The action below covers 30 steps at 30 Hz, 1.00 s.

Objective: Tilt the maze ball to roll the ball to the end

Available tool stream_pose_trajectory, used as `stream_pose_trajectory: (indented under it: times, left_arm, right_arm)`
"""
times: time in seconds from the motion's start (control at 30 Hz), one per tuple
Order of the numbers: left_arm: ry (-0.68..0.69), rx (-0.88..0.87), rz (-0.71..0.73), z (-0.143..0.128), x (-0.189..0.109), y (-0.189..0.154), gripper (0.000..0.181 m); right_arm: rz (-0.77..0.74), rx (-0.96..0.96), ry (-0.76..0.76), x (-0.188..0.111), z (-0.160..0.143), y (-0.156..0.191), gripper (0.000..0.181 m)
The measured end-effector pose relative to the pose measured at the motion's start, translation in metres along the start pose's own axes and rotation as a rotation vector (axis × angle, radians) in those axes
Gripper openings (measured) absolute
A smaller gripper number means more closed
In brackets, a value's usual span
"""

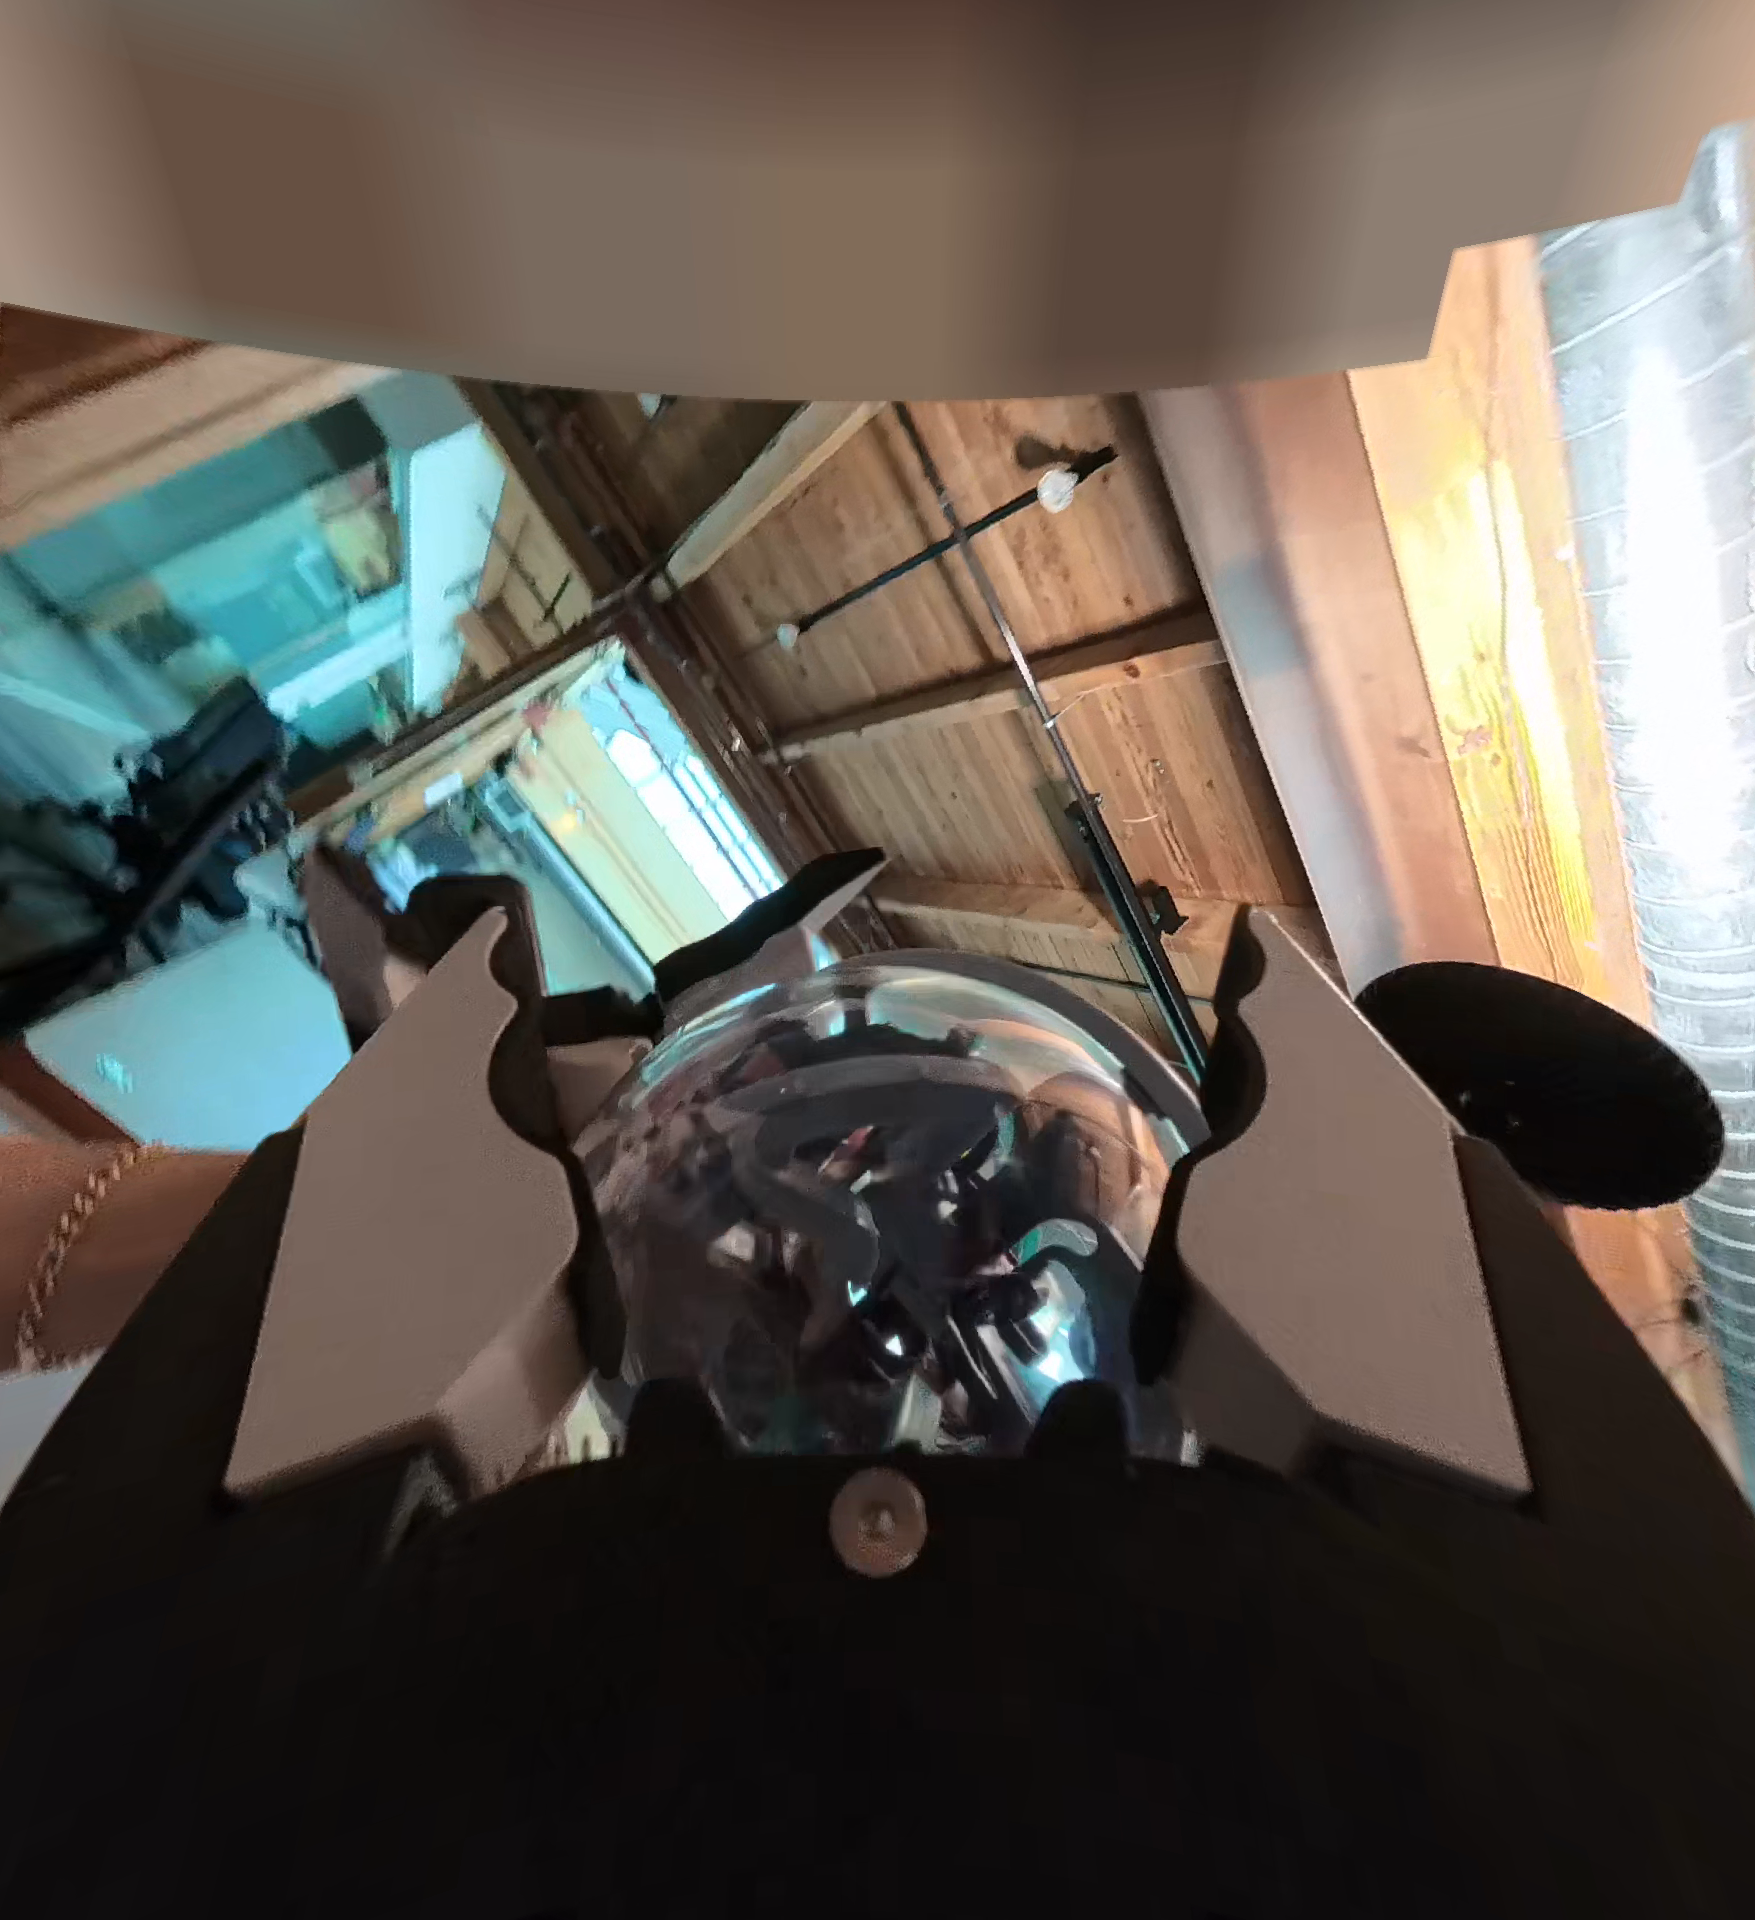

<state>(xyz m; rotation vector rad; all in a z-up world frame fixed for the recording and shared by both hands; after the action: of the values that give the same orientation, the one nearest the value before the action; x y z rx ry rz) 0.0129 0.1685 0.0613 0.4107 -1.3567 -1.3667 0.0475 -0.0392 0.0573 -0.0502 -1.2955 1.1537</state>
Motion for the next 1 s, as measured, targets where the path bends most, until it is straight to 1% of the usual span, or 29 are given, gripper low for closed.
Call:
stream_pose_trajectory:
  times: [0.1,0.17,0.27,0.37,0.43,0.5,0.67,0.77,0.9,0.97,1.0]
  left_arm:
    - [0.133,0.114,-0.05,0.0,0.015,-0.009,0.156]
    - [0.198,0.166,-0.08,-0.001,0.024,-0.013,0.157]
    - [0.245,0.23,-0.104,0.0,0.033,-0.019,0.157]
    - [0.297,0.271,-0.123,-0.002,0.038,-0.023,0.157]
    - [0.329,0.291,-0.136,-0.003,0.039,-0.026,0.157]
    - [0.356,0.3,-0.142,-0.004,0.039,-0.028,0.157]
    - [0.357,0.297,-0.127,-0.005,0.038,-0.033,0.157]
    - [0.344,0.303,-0.102,-0.004,0.039,-0.034,0.157]
    - [0.334,0.309,-0.069,-0.005,0.039,-0.034,0.157]
    - [0.358,0.293,-0.042,-0.009,0.038,-0.033,0.157]
    - [0.384,0.278,-0.055,-0.013,0.037,-0.034,0.157]
  right_arm:
    - [-0.068,0.193,-0.11,-0.013,0.0,-0.01,0.118]
    - [-0.11,0.256,-0.149,-0.021,-0.004,-0.013,0.116]
    - [-0.2,0.364,-0.242,-0.034,-0.007,-0.019,0.114]
    - [-0.234,0.475,-0.264,-0.041,-0.017,-0.021,0.115]
    - [-0.266,0.538,-0.284,-0.044,-0.021,-0.02,0.121]
    - [-0.269,0.595,-0.308,-0.047,-0.025,-0.02,0.12]
    - [-0.226,0.593,-0.302,-0.052,-0.026,-0.019,0.117]
    - [-0.228,0.547,-0.287,-0.051,-0.026,-0.016,0.122]
    - [-0.245,0.513,-0.289,-0.053,-0.025,-0.013,0.12]
    - [-0.238,0.485,-0.29,-0.053,-0.023,-0.011,0.116]
    - [-0.226,0.468,-0.281,-0.052,-0.022,-0.009,0.116]
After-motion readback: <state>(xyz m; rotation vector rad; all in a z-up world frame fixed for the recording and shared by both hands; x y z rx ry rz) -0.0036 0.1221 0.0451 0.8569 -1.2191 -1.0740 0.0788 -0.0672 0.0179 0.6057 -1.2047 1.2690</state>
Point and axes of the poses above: each gripper's, where its closed fingertips meet, x out along the fingers, z out of its top, y = z × x across the jaws, the point moved 10 cm from there along -x, back along the fingers, and after that the axes turned 9 degrees about -z, right-handed, at the moved point
